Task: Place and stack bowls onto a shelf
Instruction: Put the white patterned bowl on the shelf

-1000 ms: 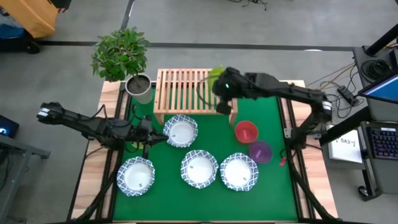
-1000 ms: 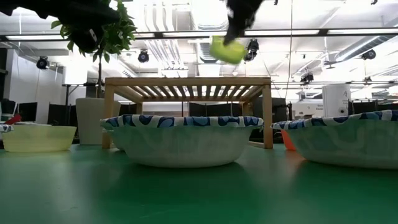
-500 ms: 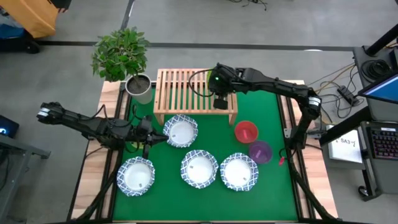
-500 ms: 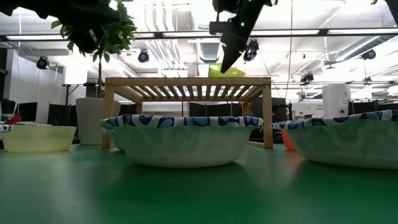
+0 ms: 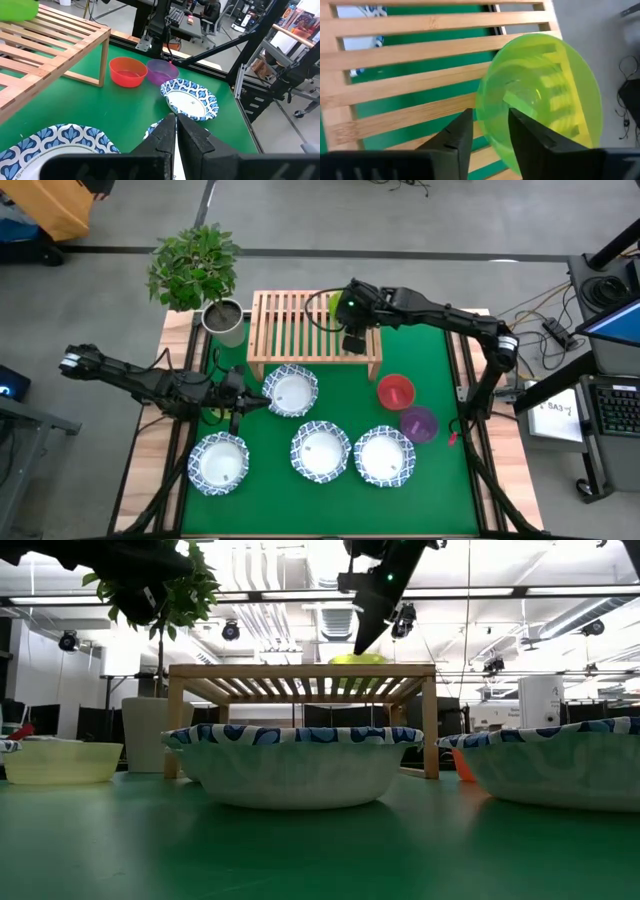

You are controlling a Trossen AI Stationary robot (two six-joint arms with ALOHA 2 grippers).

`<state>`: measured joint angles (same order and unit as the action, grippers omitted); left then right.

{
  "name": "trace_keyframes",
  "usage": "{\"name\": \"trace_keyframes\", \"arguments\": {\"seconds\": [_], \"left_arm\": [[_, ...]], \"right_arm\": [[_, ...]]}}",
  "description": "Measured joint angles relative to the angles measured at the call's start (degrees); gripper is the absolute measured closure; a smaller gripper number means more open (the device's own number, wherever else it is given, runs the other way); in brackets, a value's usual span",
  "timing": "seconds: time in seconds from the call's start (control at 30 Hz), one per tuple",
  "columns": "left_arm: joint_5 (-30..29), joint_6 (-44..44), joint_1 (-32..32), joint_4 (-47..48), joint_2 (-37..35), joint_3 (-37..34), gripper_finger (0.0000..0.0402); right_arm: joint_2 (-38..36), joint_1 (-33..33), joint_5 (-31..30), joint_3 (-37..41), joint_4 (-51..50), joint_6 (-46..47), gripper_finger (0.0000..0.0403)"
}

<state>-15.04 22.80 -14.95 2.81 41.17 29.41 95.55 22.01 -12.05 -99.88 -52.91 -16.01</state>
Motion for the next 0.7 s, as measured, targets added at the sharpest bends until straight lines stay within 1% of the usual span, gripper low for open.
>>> {"name": "trace_keyframes", "arguments": {"seconds": [0.1,0.2,0.33,0.43,0.6,0.7], "left_arm": [[0.02,0.45,0.02,0.0,0.0,0.0,0.0402],[0.1,0.93,0.02,-0.01,0.0,0.0,0.0402],[0.85,2.57,-0.09,0.0,0.0,-0.02,0.0402],[0.87,3.47,-0.79,0.02,0.0,-0.09,0.0402],[0.85,5.09,-2.27,-0.26,0.02,-0.09,0.0402],[0.82,7.13,-2.96,-0.29,0.02,-0.09,0.0402]], "right_arm": [[-2.22,-0.5,0.1,0.0,-2.29,3.66,0.0272],[-4.95,-1.94,1.85,0.29,-4.4,6.96,0.0273],[-10.11,-6.73,4.48,4.3,-1.54,9.82,0.028],[-14.8,-12.25,4.56,11.18,5.31,11.04,0.0285],[-22.3,-22.27,4.53,26.6,24.93,11.7,0.0294],[-25.65,-27.25,2.48,35.24,35.66,11.76,0.0299]]}}
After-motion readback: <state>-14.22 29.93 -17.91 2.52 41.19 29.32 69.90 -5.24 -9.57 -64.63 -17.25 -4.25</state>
